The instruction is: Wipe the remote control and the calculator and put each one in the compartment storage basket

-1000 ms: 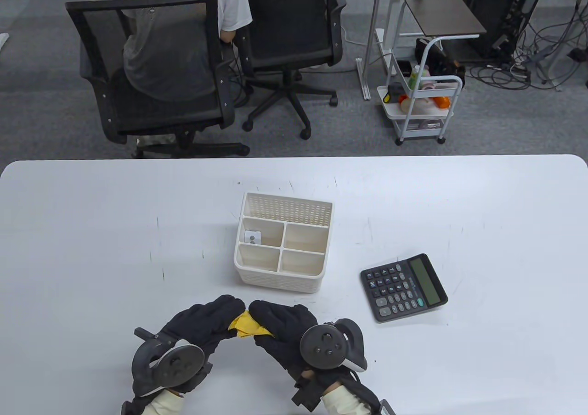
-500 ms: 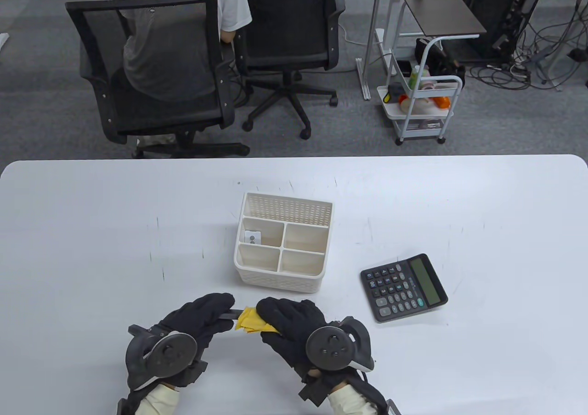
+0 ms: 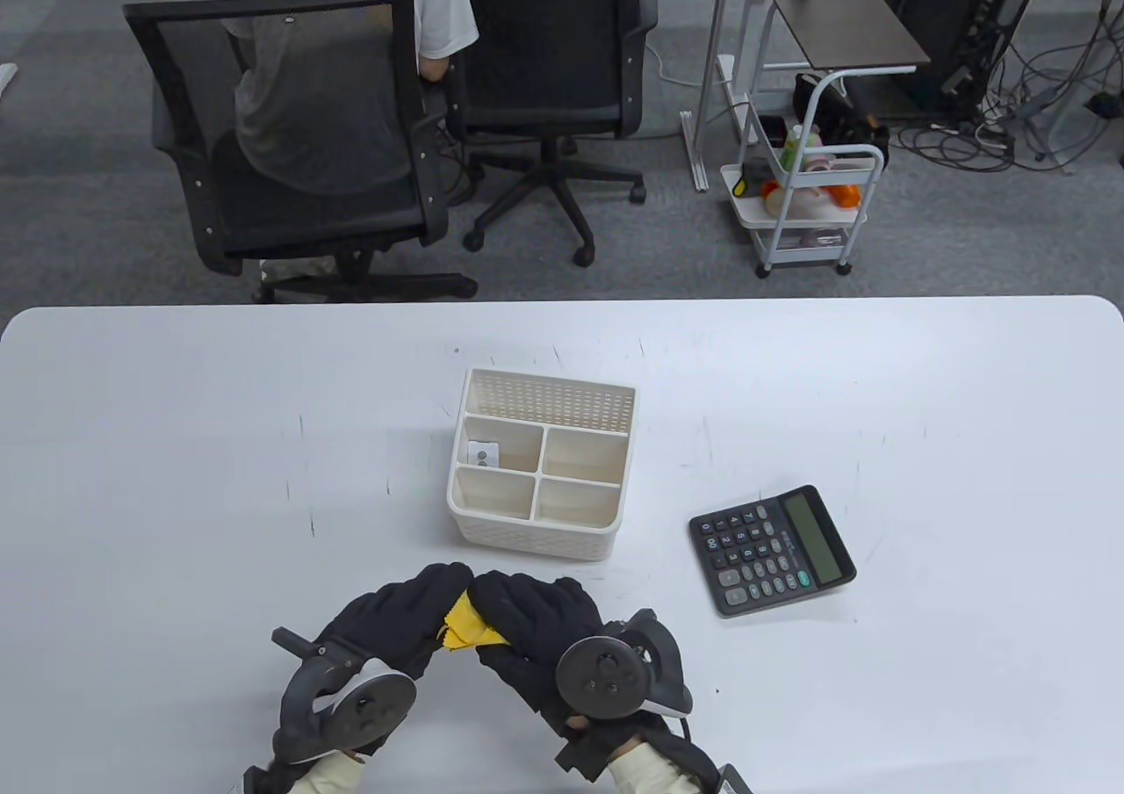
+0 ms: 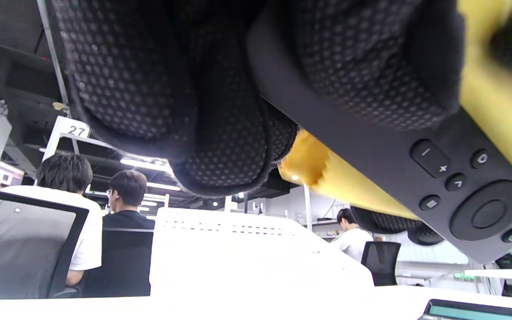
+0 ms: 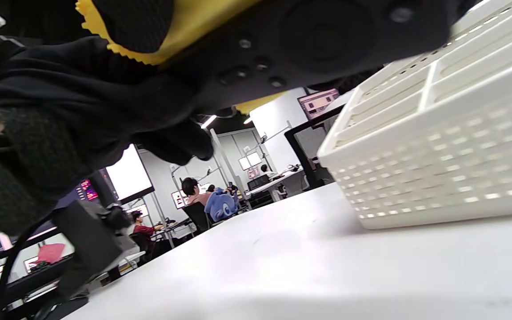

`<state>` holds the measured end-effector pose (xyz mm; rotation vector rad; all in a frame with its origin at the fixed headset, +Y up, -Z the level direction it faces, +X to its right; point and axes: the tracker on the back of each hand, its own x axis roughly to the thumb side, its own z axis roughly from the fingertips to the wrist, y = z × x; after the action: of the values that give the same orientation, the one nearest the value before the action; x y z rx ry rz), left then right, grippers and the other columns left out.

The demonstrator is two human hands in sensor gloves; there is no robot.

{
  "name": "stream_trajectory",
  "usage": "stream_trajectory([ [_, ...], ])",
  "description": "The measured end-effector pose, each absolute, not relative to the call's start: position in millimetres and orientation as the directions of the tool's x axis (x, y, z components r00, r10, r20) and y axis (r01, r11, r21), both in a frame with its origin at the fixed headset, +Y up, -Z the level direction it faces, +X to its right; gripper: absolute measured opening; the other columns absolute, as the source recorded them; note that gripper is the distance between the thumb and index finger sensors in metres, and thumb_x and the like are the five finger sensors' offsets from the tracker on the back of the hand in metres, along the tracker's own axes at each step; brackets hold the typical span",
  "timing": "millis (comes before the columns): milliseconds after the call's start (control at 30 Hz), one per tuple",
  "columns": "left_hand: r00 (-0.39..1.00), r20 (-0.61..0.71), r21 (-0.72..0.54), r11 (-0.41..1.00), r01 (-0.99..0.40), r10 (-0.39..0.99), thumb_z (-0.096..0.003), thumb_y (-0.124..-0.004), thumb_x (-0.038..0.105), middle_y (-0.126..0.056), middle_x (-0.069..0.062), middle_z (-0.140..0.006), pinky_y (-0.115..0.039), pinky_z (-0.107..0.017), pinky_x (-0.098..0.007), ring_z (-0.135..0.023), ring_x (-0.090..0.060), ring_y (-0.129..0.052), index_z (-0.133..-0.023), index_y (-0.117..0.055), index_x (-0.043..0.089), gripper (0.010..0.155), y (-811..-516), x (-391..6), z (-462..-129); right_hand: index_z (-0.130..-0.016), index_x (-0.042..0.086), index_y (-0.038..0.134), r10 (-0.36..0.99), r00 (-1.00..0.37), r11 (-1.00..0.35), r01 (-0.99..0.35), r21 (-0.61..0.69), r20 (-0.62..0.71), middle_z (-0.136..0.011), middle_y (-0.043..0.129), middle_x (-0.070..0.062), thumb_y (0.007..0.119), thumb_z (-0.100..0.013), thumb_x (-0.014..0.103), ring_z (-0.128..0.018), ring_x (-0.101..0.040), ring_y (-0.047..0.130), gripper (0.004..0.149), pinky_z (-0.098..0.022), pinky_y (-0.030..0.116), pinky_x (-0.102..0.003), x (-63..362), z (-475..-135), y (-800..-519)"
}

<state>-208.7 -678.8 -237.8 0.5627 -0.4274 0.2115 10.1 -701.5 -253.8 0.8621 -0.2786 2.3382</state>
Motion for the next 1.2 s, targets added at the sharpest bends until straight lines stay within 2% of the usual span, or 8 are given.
stream_trajectory([
  [200, 0.899, 0.383, 0.428, 0.821, -0.378, 0.215, -0.0311, -0.091, 0.045, -0.108, 0.004, -0.074, -0.1, -0.034, -0.034, -0.046, -0.012, -0.117, -0.082, -0.094, 0.031, 0.053, -676.9, -232.7, -245.8, -0.107, 0.005, 0.064, 0.539, -0.59, -0.736, -0.677, -0.003, 0.601, -0.103, 0.08, -0.023, 0.068, -0.059, 0.037, -0.087, -0.048, 0.078, 0.057, -0.06, 0.054, -0.074, 30.8, -261.3, -701.9],
  [367, 0.858, 0.346, 0.296, 0.823, -0.484, 0.381, -0.0337, -0.087, 0.045, -0.105, 0.002, -0.073, -0.098, -0.035, -0.034, -0.046, -0.011, -0.115, -0.083, -0.091, 0.03, 0.051, -683.8, -238.8, -253.1, -0.105, 0.003, 0.065, 0.62, -0.529, -0.642, -0.767, -0.013, 0.579, -0.1, 0.082, -0.024, 0.068, -0.059, 0.036, -0.082, -0.048, 0.083, 0.057, -0.059, 0.058, -0.072, 36.8, -262.2, -700.2],
  [700, 0.874, 0.278, 0.3, 0.828, -0.473, 0.398, -0.0385, -0.083, 0.048, -0.106, 0.001, -0.068, -0.099, -0.032, -0.033, -0.043, -0.009, -0.114, -0.082, -0.09, 0.025, 0.05, -682.8, -238.4, -253.1, -0.104, -0.003, 0.065, 0.786, -0.4, -0.441, -0.897, -0.025, 0.472, -0.099, 0.078, -0.034, 0.069, -0.059, 0.034, -0.079, -0.049, 0.088, 0.058, -0.057, 0.065, -0.068, 51.7, -266.9, -702.8],
  [833, 0.829, 0.342, 0.16, 0.841, -0.516, 0.444, -0.0405, -0.081, 0.048, -0.106, 0.002, -0.067, -0.099, -0.031, -0.032, -0.042, -0.007, -0.114, -0.083, -0.088, 0.024, 0.05, -685.5, -235.0, -254.8, -0.104, -0.001, 0.065, 0.799, -0.368, -0.395, -0.918, -0.046, 0.475, -0.104, 0.072, -0.033, 0.068, -0.059, 0.034, -0.085, -0.051, 0.081, 0.058, -0.058, 0.063, -0.068, 50.8, -265.1, -703.2],
  [900, 0.787, 0.372, 0.045, 0.838, -0.545, 0.492, -0.0406, -0.082, 0.048, -0.106, 0.002, -0.068, -0.098, -0.032, -0.033, -0.043, -0.008, -0.114, -0.084, -0.088, 0.025, 0.049, -688.1, -227.9, -254.7, -0.104, -0.001, 0.065, 0.818, -0.323, -0.364, -0.932, -0.007, 0.475, -0.103, 0.075, -0.031, 0.068, -0.059, 0.034, -0.085, -0.049, 0.082, 0.057, -0.058, 0.064, -0.067, 50.3, -266.8, -705.9],
  [1000, 0.822, 0.365, 0.141, 0.847, -0.513, 0.437, -0.0403, -0.082, 0.048, -0.107, 0.002, -0.066, -0.099, -0.031, -0.033, -0.042, -0.008, -0.115, -0.083, -0.089, 0.026, 0.049, -684.5, -223.5, -252.4, -0.104, -0.001, 0.064, 0.851, -0.304, -0.325, -0.945, -0.025, 0.428, -0.104, 0.073, -0.032, 0.068, -0.059, 0.034, -0.086, -0.05, 0.081, 0.058, -0.058, 0.064, -0.068, 52.8, -267.4, -708.4],
  [1100, 0.805, 0.335, 0.178, 0.806, -0.565, 0.49, -0.0411, -0.082, 0.048, -0.108, 0.001, -0.065, -0.099, -0.029, -0.032, -0.04, -0.008, -0.116, -0.083, -0.089, 0.024, 0.049, -682.3, -225.5, -250.1, -0.104, -0.002, 0.065, 0.869, -0.295, -0.295, -0.953, -0.061, 0.398, -0.102, 0.073, -0.034, 0.068, -0.059, 0.034, -0.084, -0.05, 0.083, 0.058, -0.057, 0.065, -0.067, 56.7, -268.2, -708.7],
  [1200, 0.804, 0.306, 0.155, 0.807, -0.57, 0.51, -0.0415, -0.083, 0.049, -0.109, 0.001, -0.063, -0.099, -0.028, -0.031, -0.038, -0.008, -0.116, -0.083, -0.09, 0.023, 0.049, -682.5, -227.8, -249.7, -0.104, -0.003, 0.064, 0.887, -0.243, -0.249, -0.968, -0.037, 0.392, -0.102, 0.073, -0.034, 0.068, -0.059, 0.034, -0.083, -0.051, 0.082, 0.058, -0.057, 0.066, -0.067, 57.1, -268.2, -709.9],
])
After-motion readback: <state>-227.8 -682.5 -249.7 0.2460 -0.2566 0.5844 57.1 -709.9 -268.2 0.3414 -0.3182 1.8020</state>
